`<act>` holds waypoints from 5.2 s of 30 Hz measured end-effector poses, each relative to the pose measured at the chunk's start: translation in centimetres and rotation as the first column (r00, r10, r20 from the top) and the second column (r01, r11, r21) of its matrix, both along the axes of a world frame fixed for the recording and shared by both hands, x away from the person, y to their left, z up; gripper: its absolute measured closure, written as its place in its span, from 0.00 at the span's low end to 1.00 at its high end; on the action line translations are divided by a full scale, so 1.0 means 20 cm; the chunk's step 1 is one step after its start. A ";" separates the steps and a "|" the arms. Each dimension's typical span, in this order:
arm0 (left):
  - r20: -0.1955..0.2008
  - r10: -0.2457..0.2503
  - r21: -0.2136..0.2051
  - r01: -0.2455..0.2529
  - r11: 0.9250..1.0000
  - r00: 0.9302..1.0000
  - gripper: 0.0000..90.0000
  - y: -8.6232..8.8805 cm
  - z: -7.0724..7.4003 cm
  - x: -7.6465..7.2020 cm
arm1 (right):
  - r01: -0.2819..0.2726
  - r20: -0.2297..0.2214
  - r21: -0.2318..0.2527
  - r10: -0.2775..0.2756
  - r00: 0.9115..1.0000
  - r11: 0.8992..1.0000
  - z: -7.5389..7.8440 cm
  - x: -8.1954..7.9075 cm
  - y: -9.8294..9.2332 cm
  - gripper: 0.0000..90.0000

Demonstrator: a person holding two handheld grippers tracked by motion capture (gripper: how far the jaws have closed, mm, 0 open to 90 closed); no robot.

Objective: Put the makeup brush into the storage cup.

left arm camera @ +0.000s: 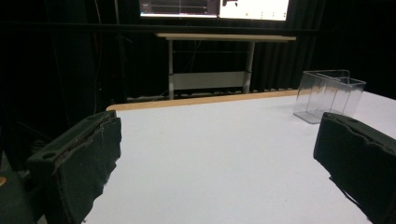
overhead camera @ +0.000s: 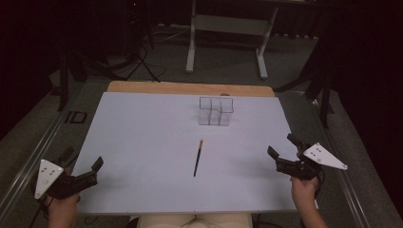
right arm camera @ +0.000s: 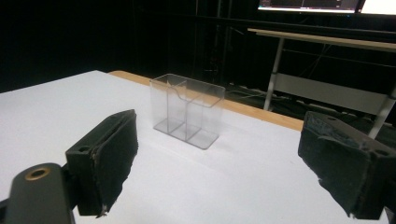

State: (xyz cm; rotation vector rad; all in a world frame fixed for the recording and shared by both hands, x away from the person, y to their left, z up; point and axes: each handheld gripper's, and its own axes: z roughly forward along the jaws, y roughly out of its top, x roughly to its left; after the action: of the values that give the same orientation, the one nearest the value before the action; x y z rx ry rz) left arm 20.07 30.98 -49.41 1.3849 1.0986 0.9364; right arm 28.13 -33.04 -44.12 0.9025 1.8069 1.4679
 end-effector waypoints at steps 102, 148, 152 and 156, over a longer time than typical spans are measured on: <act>-0.572 -0.207 0.014 0.262 0.965 0.794 0.02 -0.99 0.41 0.50 | -0.058 0.007 -0.001 0.058 0.998 0.998 0.01 -0.01 0.03 0.13; -0.801 -0.156 0.040 0.312 0.949 0.578 0.09 -1.43 0.19 0.81 | -0.070 -0.003 -0.008 0.070 0.998 0.997 0.01 0.00 0.03 0.14; -0.813 -0.140 0.044 0.298 0.954 0.566 0.16 -1.45 0.17 0.83 | -0.071 -0.003 -0.006 0.071 0.998 0.997 0.01 0.00 0.03 0.14; -0.821 -0.135 0.036 0.286 0.958 0.554 0.19 -1.45 0.15 0.85 | -0.072 -0.003 -0.008 0.072 0.997 0.997 0.01 0.00 0.03 0.14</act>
State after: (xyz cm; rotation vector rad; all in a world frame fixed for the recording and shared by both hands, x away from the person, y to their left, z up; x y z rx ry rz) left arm 36.97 1.91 -46.45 2.1414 1.4880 0.1443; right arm 28.20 -32.40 -43.97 0.8434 1.8631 1.5030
